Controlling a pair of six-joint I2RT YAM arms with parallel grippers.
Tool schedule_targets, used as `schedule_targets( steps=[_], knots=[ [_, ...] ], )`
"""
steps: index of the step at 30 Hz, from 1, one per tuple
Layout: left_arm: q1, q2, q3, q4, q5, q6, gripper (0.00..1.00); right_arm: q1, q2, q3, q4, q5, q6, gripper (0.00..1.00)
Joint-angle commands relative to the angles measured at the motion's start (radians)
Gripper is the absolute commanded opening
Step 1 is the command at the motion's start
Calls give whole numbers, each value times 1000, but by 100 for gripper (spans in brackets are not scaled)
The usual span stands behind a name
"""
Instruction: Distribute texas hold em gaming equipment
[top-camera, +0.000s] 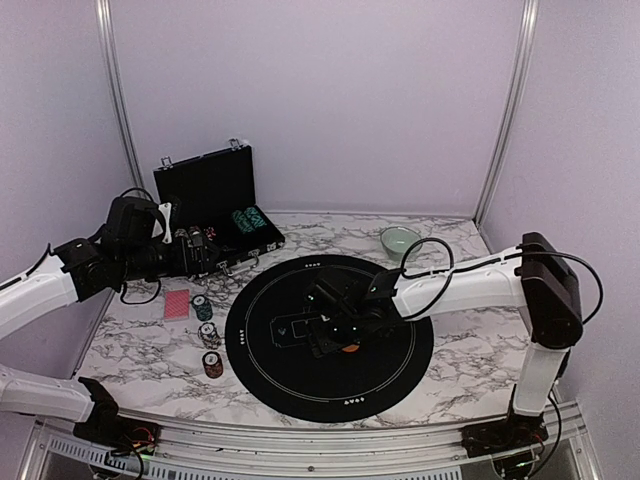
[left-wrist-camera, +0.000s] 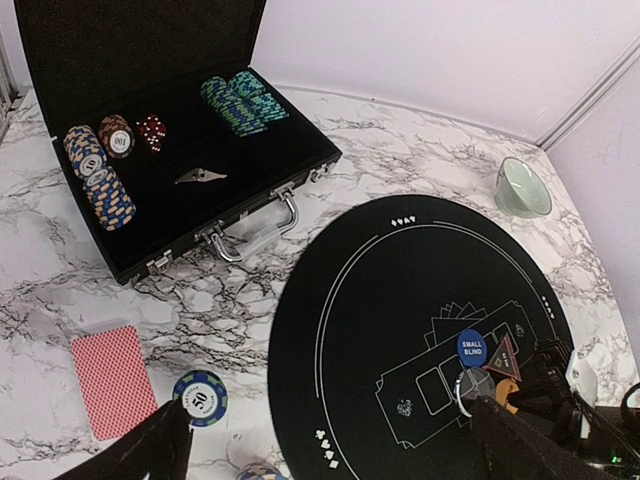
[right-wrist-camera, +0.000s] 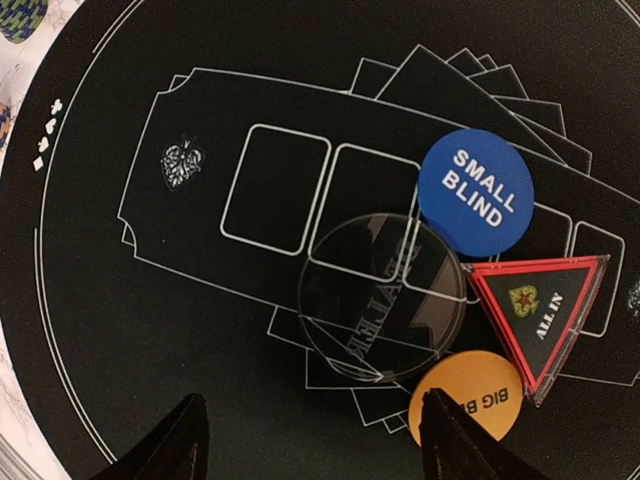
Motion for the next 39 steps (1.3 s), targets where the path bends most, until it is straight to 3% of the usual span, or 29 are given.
schedule_targets(
  steps=[1,17,39],
  knots=[
    [16,-13,-14,-20,31,12,99,-1,45,59,-29,48,11,70],
    [28,-13,-11,-19,61,7,99,-58,89,55,9,52,-3,69],
    [29,23,2,-14,81,-7,99,-31,167,142,-34,103,-42,68]
  ],
)
